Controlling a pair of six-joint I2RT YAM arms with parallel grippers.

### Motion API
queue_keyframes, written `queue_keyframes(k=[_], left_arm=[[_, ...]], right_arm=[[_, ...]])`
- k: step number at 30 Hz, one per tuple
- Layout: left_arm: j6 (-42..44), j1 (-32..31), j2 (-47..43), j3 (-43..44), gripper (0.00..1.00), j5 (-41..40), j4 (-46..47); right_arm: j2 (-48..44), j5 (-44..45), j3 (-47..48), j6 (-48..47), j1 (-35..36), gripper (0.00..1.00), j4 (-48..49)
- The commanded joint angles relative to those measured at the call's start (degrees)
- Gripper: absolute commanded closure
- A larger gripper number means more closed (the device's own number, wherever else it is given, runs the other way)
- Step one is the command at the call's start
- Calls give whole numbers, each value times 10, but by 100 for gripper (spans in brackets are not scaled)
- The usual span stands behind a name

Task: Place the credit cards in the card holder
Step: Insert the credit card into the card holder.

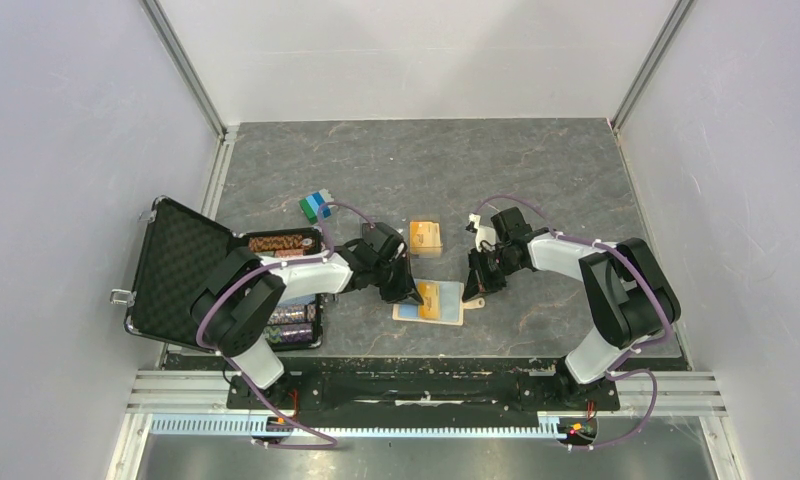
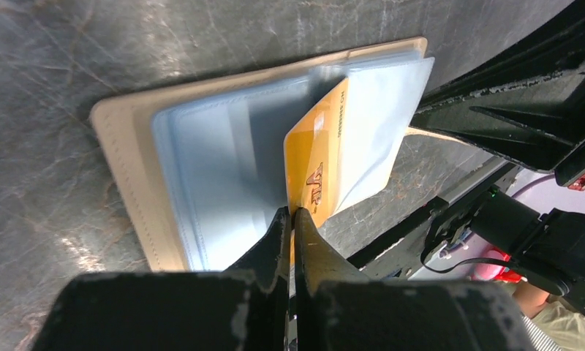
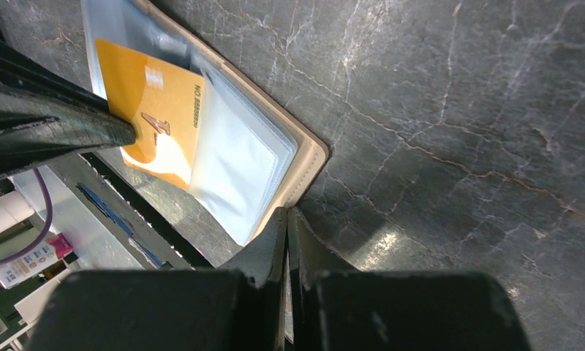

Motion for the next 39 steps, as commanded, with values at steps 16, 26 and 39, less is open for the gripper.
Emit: queue_keyframes(k=[16,26,39], left_arm=[[-7,-25,56,42,98,28,12],[24,-50,75,120,63,-15,-94],[63,-80,119,201,48,-28,-169]], right_arm=[[20,22,-6,-13,18,100,-4],[18,23,-4,-13,18,100,-6],[19,22,-5,-14,18,100,-5]])
